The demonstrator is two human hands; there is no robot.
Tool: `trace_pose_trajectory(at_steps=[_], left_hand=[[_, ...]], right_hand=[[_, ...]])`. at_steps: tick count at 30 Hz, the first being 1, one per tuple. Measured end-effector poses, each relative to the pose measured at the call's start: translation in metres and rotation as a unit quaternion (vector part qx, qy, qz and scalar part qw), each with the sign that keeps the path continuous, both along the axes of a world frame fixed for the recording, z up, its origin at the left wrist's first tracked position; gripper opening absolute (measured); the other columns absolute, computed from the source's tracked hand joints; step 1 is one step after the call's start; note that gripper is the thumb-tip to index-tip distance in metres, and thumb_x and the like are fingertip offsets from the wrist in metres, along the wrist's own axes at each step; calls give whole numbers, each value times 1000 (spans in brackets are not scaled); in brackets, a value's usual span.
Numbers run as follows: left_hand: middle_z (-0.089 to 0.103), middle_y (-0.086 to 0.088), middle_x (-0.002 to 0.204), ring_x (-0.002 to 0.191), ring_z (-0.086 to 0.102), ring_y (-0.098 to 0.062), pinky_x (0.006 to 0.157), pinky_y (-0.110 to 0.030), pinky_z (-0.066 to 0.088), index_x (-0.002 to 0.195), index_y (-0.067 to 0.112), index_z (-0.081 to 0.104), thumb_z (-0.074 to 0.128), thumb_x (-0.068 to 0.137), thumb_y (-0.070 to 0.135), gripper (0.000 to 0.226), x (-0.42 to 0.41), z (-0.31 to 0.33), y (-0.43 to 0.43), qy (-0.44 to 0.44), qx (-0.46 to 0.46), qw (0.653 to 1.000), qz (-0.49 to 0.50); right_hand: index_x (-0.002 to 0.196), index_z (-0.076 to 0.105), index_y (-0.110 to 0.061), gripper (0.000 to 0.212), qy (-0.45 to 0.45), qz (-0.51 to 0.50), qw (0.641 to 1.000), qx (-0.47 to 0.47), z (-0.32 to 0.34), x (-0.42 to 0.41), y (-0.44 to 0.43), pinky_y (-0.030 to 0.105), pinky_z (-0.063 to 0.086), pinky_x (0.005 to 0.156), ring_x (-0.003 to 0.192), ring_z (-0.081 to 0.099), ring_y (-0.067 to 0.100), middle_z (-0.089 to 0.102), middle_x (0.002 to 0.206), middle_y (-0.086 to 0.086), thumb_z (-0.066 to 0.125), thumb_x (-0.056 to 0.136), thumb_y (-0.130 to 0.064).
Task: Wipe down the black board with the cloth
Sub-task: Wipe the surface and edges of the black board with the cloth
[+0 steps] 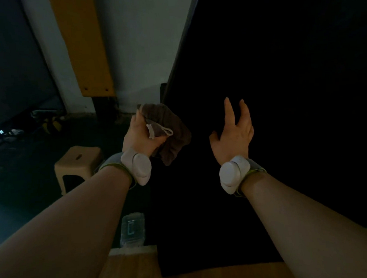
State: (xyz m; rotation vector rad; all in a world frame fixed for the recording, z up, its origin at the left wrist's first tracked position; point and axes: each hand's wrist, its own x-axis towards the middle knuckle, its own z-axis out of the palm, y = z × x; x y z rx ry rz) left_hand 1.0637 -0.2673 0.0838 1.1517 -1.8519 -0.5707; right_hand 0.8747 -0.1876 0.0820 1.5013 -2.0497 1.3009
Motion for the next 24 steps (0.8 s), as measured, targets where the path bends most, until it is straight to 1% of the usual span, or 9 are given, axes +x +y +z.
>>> trace_pose_trajectory(at_steps=[3, 7, 10, 12, 15, 16, 18, 20, 24], left_hand=[[43, -19, 136, 119, 47, -36, 98, -41, 43, 138, 3, 32, 79, 73, 25, 84, 8, -25, -2, -40, 11, 998, 43], [40, -18, 137, 120, 45, -41, 97, -51, 42, 148, 8, 15, 74, 79, 27, 92, 35, -57, -11, -103, 122, 987, -29], [51, -16, 120, 110, 53, -39, 88, -38, 43, 141, 5, 21, 74, 79, 29, 85, 47, -62, -11, -149, 135, 979, -40], [54, -13, 122, 112, 54, -32, 88, -33, 42, 139, 9, 29, 76, 77, 26, 79, 46, -49, -8, -90, 99, 990, -32], [54, -8, 129, 116, 54, -21, 97, -33, 44, 135, 21, 34, 74, 78, 19, 70, 34, -9, 3, 131, 84, 985, -70], [53, -7, 131, 116, 53, -18, 99, -31, 43, 134, 21, 35, 76, 76, 21, 71, 27, 2, 5, 155, 60, 984, -67], [52, -9, 130, 117, 52, -20, 100, -33, 42, 133, 12, 39, 80, 69, 32, 79, 12, 14, 7, 96, 20, 994, -39], [48, -14, 134, 122, 48, -27, 103, -41, 41, 136, 6, 36, 82, 68, 32, 86, 3, 11, 9, 47, 28, 998, -30], [45, -16, 136, 124, 46, -31, 103, -46, 39, 137, 5, 34, 81, 70, 28, 85, 6, -1, 6, 33, 26, 999, -16]], right_hand=[[149, 25, -22, 80, 0, 10, 1000, 12, -5, 3, 1, 54, 14, 114, 142, 16, 35, 16, 155, 19, 65, 80, -18], [149, 26, -23, 79, 1, 13, 1000, 18, -13, 9, 3, 55, 16, 113, 142, 17, 36, 17, 154, 19, 64, 79, -18], [148, 28, -22, 78, 1, 18, 1000, 21, -16, 11, 5, 55, 16, 113, 141, 18, 37, 17, 154, 19, 64, 79, -17], [148, 28, -21, 78, 0, 15, 1000, 9, -12, 11, 5, 55, 17, 113, 141, 18, 37, 18, 154, 20, 64, 79, -17], [148, 29, -20, 78, -8, 10, 1000, -13, -2, 11, 3, 55, 16, 113, 141, 18, 36, 19, 154, 20, 64, 78, -17], [148, 29, -20, 79, -9, 7, 1000, -19, 1, 11, 1, 55, 15, 113, 142, 17, 36, 19, 154, 20, 64, 78, -16], [148, 27, -20, 79, -10, 0, 1000, -19, 5, 12, -1, 55, 14, 114, 142, 16, 34, 18, 154, 19, 64, 78, -16], [149, 27, -21, 79, -10, -5, 1000, -15, 4, 12, -3, 54, 15, 114, 143, 16, 33, 18, 154, 18, 64, 79, -17], [149, 27, -21, 79, -6, 6, 1000, -9, -5, 13, -2, 53, 15, 114, 142, 16, 34, 18, 155, 18, 65, 79, -16]])
